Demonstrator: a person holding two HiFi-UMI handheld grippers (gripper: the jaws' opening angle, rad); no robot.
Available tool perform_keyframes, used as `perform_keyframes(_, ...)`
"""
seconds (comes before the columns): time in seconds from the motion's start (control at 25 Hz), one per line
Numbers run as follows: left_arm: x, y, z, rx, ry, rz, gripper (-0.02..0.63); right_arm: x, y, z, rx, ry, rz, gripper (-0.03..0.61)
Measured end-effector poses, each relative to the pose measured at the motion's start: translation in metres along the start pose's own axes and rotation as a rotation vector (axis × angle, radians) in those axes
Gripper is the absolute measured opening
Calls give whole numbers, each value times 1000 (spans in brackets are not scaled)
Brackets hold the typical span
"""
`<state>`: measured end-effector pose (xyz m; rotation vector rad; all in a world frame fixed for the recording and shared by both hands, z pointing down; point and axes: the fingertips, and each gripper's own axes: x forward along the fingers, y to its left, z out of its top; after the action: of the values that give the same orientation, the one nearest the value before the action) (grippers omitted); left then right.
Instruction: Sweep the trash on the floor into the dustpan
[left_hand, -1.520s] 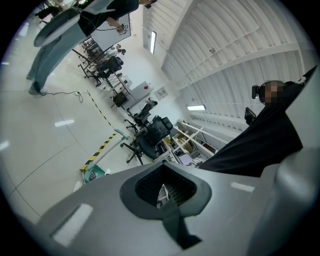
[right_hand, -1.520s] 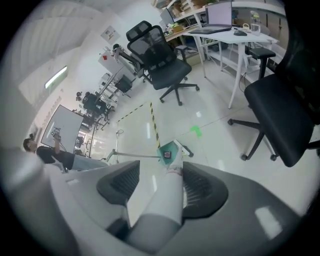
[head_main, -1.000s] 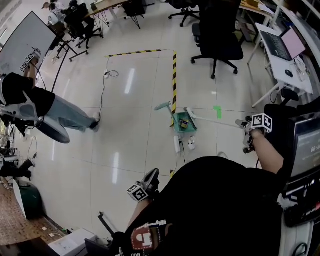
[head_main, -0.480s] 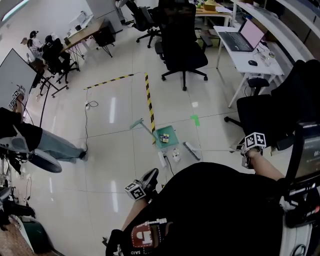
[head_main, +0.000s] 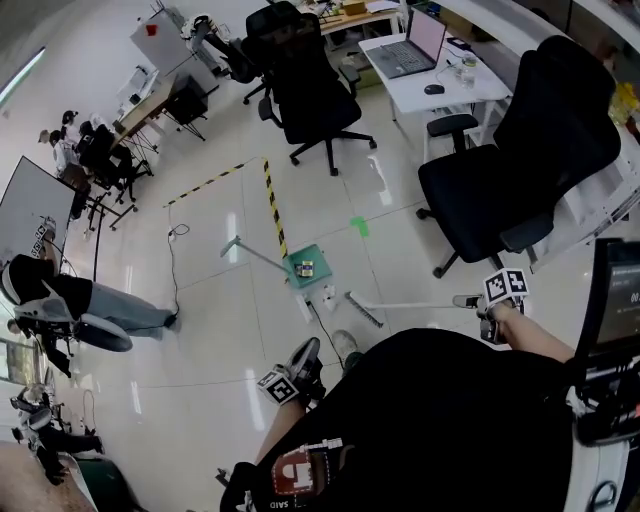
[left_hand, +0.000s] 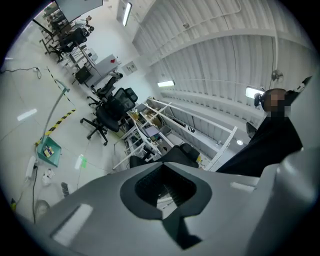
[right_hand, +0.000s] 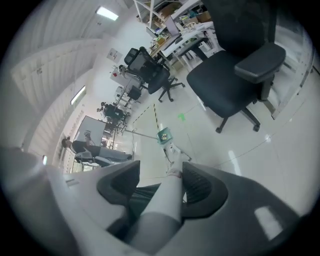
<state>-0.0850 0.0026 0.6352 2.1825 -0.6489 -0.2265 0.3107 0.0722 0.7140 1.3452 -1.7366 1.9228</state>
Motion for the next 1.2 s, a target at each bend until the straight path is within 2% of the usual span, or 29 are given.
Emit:
perform_keyframes(0.12,6,-48,-42,13,51,-10,2,-32,-27,-22,28,10,28,261)
perform_keyframes(0.24,2,-84,-64,34,73,-9,2,-46,-37,-42,8,38,34,264)
perform_keyframes(0.48,-32,-109,-86,35,42,26,2,-41,-36,-74,-49,92,35,264)
perform_keyframes(0.68,-76,-106,-89,39,-2,66,2,-26,-14,-92,-82,118,49,264)
perform_keyframes(0.88,-130,-101,-92,-8,-44,64,2,-17,16,-120,-65,117,29,264)
perform_keyframes(1.0,-160,-96,-86,-7,-28,62,2,-10,35,-137,-46,101,17,264)
perform_keyframes(1.2,-232,-63,-88,-17,12,22,2,26,77,-191,-31,60,-8,262)
